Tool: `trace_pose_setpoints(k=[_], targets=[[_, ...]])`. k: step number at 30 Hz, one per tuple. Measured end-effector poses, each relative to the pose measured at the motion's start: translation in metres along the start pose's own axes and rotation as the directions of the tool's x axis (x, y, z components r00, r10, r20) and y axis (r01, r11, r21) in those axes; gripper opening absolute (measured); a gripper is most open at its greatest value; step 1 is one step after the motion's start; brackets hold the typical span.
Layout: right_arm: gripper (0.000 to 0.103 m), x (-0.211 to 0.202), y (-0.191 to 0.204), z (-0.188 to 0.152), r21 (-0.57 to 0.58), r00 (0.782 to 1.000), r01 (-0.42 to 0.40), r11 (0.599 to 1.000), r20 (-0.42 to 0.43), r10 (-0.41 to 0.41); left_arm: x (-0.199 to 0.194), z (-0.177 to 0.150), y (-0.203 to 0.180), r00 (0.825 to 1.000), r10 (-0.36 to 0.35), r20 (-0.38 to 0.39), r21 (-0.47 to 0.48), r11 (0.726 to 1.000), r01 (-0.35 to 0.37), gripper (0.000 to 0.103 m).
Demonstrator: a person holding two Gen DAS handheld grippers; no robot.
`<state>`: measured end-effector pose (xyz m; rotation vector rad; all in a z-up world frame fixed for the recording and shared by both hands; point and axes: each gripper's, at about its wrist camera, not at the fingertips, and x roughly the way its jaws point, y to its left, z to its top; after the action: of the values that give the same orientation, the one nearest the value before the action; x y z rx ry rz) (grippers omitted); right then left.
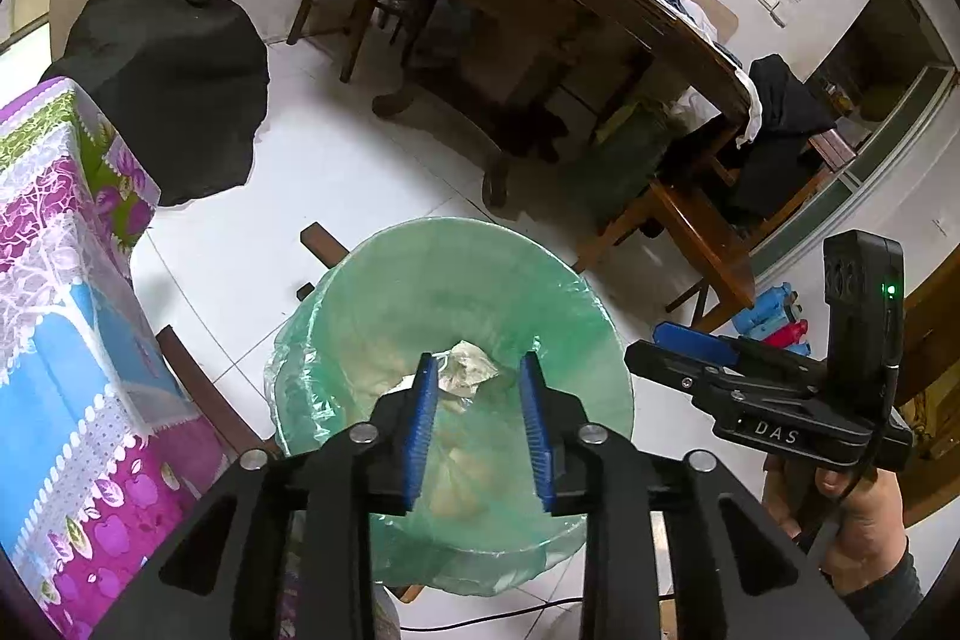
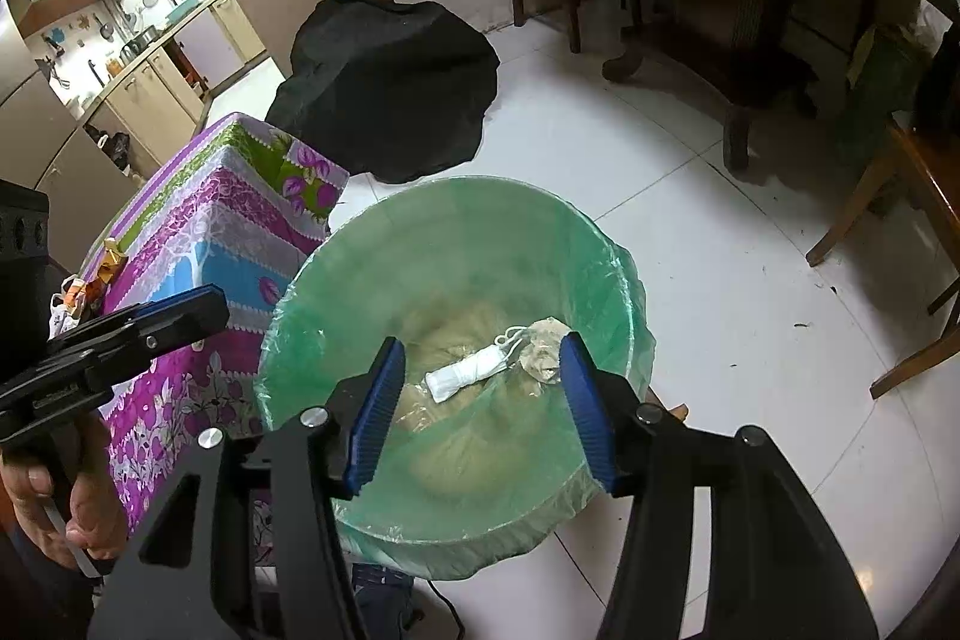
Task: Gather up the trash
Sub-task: 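Open both tools to drop the cloth and grain bag into the bin, then grasp the alcohol wipes pack with the left tool while the right tool grasps the beige towel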
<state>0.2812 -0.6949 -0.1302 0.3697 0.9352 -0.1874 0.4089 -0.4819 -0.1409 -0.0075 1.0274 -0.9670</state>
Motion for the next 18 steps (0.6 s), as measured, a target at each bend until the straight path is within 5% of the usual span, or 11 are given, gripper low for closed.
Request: trace_pose_setpoints(k=[5, 9, 13, 18], targets=[[0.064, -0.013, 0.009, -0.004, -0.027, 0.999, 0.007, 1.0, 0.036, -0.006, -0.022, -0.008, 0.005, 0.999, 0.024, 0.041, 0.0, 1.0, -0.024, 0.054], [0.082, -0.039, 0.033, -0.014, -0.1, 0.988, 0.043, 0.994, 0.152, -0.028, -0.061, -0.024, 0.014, 0.992, 0.058, 0.108, 0.027, 0.998, -0.061, 0.076], [0.095, -0.067, 0.067, -0.032, -0.164, 0.96, 0.045, 0.985, 0.279, 0.003, -0.126, -0.06, 0.04, 0.967, 0.157, 0.201, 0.055, 0.984, -0.171, 0.081], [0.097, -0.083, 0.12, -0.063, -0.273, 0.931, -0.005, 0.962, 0.35, 0.104, -0.215, -0.117, 0.099, 0.914, 0.289, 0.285, 0.007, 0.953, -0.303, 0.087]])
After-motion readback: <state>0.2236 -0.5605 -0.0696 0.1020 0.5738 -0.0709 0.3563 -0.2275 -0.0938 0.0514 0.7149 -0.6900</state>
